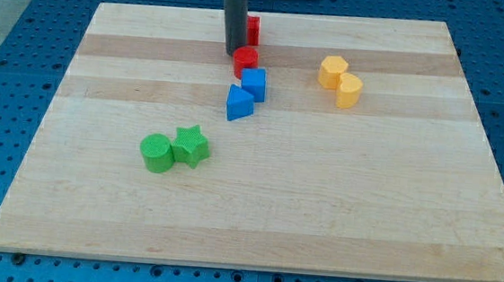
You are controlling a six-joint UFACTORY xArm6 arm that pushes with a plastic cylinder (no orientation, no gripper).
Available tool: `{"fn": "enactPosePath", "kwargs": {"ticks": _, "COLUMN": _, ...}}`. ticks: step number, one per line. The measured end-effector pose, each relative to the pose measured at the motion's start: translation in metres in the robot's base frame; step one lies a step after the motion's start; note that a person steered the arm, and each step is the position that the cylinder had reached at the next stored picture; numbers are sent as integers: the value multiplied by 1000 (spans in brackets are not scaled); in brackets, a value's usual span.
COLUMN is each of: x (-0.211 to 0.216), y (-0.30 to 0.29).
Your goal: Move red circle closer to the yellow hexagon
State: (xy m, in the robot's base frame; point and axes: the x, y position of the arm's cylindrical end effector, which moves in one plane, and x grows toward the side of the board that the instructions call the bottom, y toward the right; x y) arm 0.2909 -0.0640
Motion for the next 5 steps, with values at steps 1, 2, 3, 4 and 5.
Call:
{"fn": "enactPosePath", "kwargs": {"ticks": 1, "x": 10, "y": -17}}
{"fn": "enactPosePath", "kwargs": {"ticks": 2, "x": 25, "y": -16}}
{"fn": "enactPosePath", "kwargs": {"ticks": 3, "x": 32, "y": -13}}
{"fn": "enactPosePath", "kwargs": {"ticks": 4, "x": 32, "y": 2}}
{"fn": "enactPosePath", "kwargs": {"ticks": 5, "x": 32, "y": 20}}
